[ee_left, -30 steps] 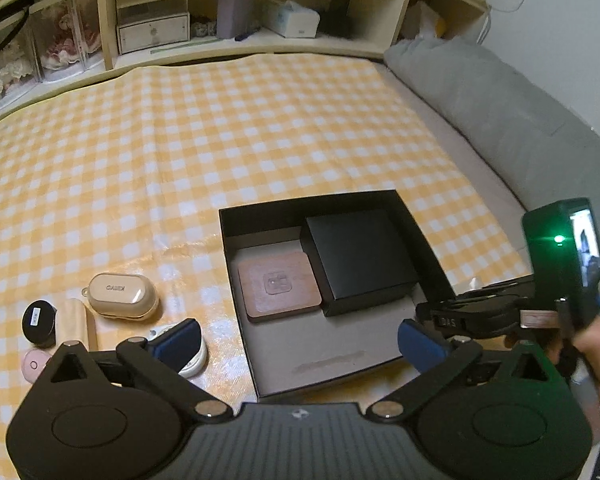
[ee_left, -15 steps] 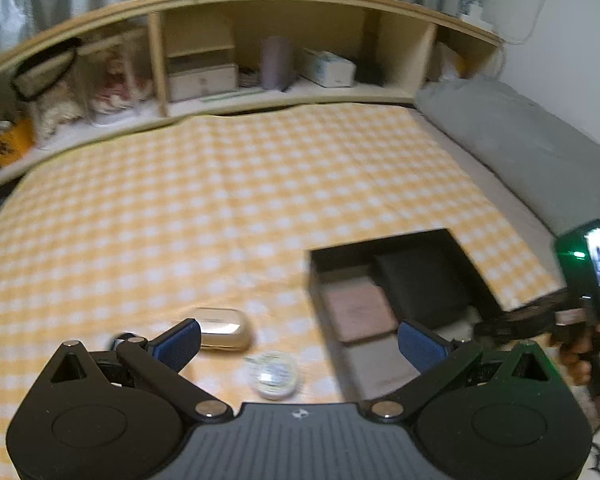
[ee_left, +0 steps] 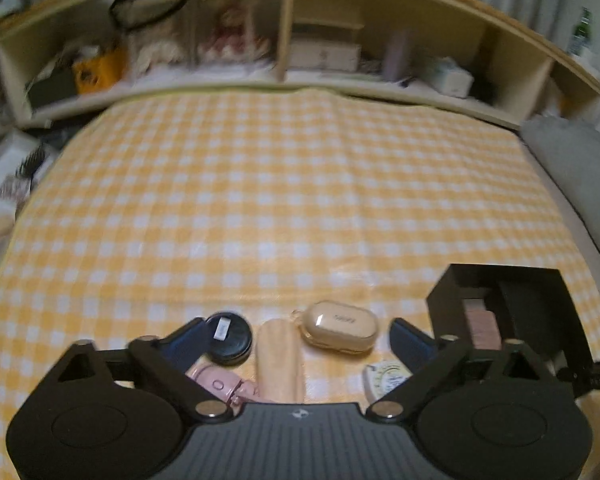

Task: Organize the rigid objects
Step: 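Lower the left tool onto the wooden brush and grasp it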

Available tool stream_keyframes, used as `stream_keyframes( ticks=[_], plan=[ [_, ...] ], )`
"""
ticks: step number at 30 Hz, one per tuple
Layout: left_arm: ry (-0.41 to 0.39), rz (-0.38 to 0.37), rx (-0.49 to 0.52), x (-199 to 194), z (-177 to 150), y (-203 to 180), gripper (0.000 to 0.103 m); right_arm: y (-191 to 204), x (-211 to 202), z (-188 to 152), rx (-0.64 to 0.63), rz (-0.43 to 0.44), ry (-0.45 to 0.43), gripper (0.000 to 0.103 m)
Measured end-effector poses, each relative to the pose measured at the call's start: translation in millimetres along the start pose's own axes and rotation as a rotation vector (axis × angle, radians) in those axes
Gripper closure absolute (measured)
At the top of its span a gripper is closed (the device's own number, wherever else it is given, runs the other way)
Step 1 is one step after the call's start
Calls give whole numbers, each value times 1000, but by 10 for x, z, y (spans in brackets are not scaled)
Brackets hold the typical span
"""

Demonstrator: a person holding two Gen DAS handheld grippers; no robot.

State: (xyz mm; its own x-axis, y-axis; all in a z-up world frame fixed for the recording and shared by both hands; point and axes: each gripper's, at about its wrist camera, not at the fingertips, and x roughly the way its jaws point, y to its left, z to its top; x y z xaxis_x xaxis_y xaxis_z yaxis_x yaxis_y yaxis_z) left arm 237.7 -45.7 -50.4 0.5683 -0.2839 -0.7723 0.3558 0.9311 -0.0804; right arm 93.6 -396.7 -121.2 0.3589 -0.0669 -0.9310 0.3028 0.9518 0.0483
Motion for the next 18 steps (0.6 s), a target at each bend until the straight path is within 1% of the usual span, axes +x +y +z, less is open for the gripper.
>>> stream_keyframes(
  ticks=[2,4,6,8,13,18],
  plan=[
    [50,-13,-38,126,16,73,22,-8,3,8,-3,-2,3,97],
    [104,-41,-73,262,4,136,35,-20,11,14,-6,-4,5,97],
    [155,-64,-103,404,-16,172,42,-6,9,10,-6,-5,6,97],
    [178,-53,-104,508,-52,172,44,-5,17,15,-8,-7,9,97],
    [222,-2,-67,761,-99,150,46,4,65,20,-13,-14,18,97],
    [252,31,-55,928,-144,172,47,7,83,17,-17,-14,24,97]
  ],
)
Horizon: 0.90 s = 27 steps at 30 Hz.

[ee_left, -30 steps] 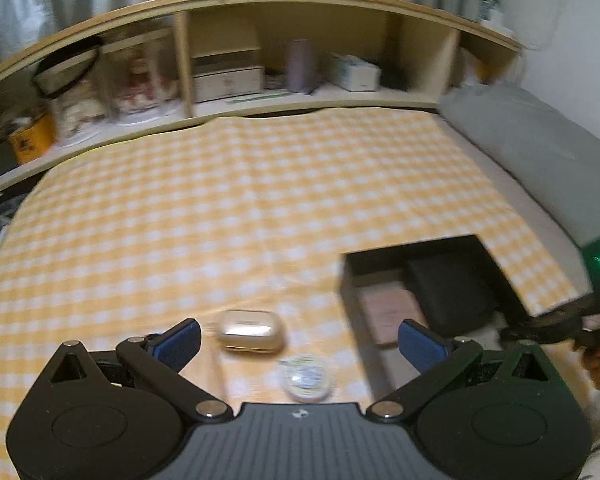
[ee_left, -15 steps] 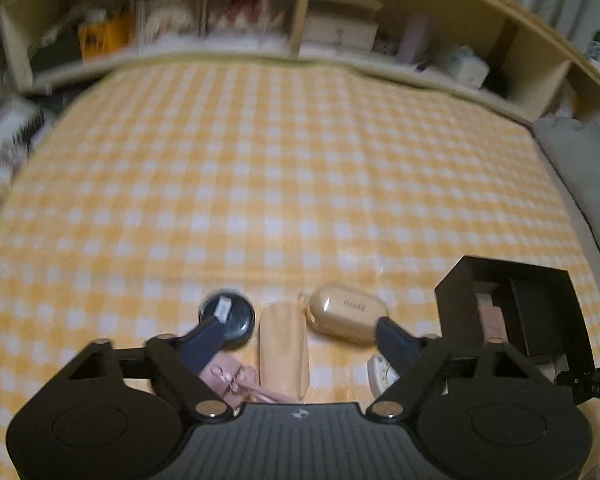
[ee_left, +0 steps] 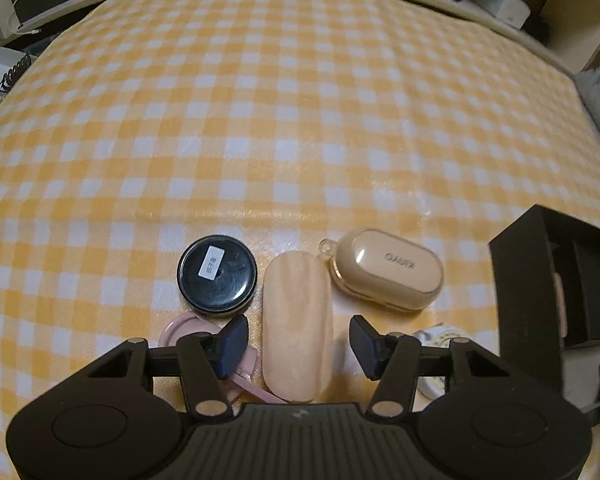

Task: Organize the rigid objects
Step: 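Lower the left tool onto the wooden brush and grasp it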

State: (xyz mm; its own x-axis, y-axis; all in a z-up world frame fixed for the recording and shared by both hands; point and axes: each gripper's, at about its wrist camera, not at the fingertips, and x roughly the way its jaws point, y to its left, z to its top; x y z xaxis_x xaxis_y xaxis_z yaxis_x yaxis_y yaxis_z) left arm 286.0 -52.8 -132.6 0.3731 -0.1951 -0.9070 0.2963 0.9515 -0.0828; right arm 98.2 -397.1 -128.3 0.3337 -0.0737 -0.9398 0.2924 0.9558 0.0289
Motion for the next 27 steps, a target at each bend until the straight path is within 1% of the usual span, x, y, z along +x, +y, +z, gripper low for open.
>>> stream_keyframes(
  ticks=[5,6,9,12,19,24,27],
  plan=[
    [10,18,-8,132,16,12,56,10,19,3,-2,-3,5,97],
    [11,12,-21,146,14,26,60,6,24,3,-3,-3,6,97],
    [11,1,-54,156,22,41,61,-8,30,11,-3,-3,7,97],
    [10,-36,-121,93,8,126,61,0,25,8,-3,-3,7,97],
    [-78,-96,-193,-232,61,245,61,-4,29,9,-3,-4,7,97],
    [-151,-139,-198,-519,70,222,61,-1,29,9,-4,-5,7,97],
    [-187,-170,-183,-669,67,121,61,1,30,10,-4,-5,7,97]
  ],
)
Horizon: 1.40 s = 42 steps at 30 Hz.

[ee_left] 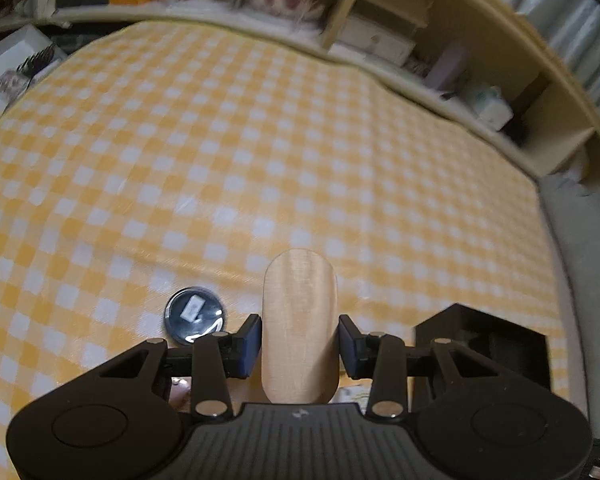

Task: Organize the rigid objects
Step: 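Lower the left tool onto the wooden brush and grasp it, then carry the wooden brush with the left tool into the open box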

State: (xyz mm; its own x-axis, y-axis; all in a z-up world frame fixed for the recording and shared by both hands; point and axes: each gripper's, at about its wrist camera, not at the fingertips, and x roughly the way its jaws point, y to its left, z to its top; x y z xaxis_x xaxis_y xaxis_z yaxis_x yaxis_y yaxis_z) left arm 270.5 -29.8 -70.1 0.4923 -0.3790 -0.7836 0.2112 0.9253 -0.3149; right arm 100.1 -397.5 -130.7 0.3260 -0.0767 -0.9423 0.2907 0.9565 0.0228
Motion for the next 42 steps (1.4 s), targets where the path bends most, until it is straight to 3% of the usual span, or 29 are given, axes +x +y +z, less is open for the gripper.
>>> stream_keyframes(
  ticks=[5,13,19,25,33,38,42],
  plan=[
    [-19,-74,90,-132,-92,-290,61,-1,5,1,0,0,0,97],
    [10,-238,319,-165,-384,-886,61,8,1,-2,0,-1,0,97],
    [73,-284,360,64,-552,-1276,61,6,8,-1,0,-1,0,97],
    [123,-269,571,363,-722,-1628,61,9,7,-1,1,-2,0,97],
    [241,-173,513,590,-818,-1701,61,29,-6,-4,0,-4,0,97],
    [215,-166,489,613,-792,-1625,60,28,-5,-4,-1,-5,0,97],
    [223,-189,482,599,-766,-1612,49,27,4,0,2,-4,0,97]
  ],
)
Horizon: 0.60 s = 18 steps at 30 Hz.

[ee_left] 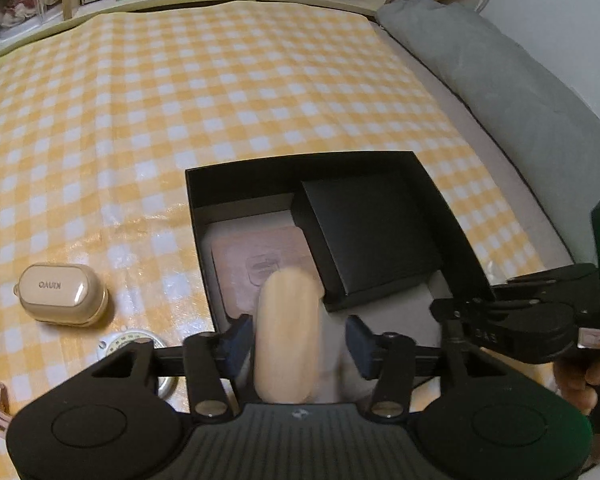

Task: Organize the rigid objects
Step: 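Carry the wooden brush with the left tool into the open box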

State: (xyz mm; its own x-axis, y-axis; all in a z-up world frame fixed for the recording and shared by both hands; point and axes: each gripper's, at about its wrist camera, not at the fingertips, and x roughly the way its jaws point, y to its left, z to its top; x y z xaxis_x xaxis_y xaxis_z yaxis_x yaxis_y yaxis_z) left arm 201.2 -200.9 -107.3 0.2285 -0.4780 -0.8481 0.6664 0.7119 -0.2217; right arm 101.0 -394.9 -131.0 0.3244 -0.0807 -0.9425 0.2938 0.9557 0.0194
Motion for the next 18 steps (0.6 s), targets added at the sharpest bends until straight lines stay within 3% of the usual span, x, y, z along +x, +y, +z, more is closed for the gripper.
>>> stream_keyframes(
  ticks=[11,17,18],
  plan=[
    [-6,35,18,42,-16,-120,51,12,-8,-3,-4,-5,1,97],
    [-2,96,151,171,-21,-285,54,3,19,17,-10,-9,2,97],
    [2,99,177,173,-24,-312,61,1,21,16,-10,-9,2,97]
  ],
)
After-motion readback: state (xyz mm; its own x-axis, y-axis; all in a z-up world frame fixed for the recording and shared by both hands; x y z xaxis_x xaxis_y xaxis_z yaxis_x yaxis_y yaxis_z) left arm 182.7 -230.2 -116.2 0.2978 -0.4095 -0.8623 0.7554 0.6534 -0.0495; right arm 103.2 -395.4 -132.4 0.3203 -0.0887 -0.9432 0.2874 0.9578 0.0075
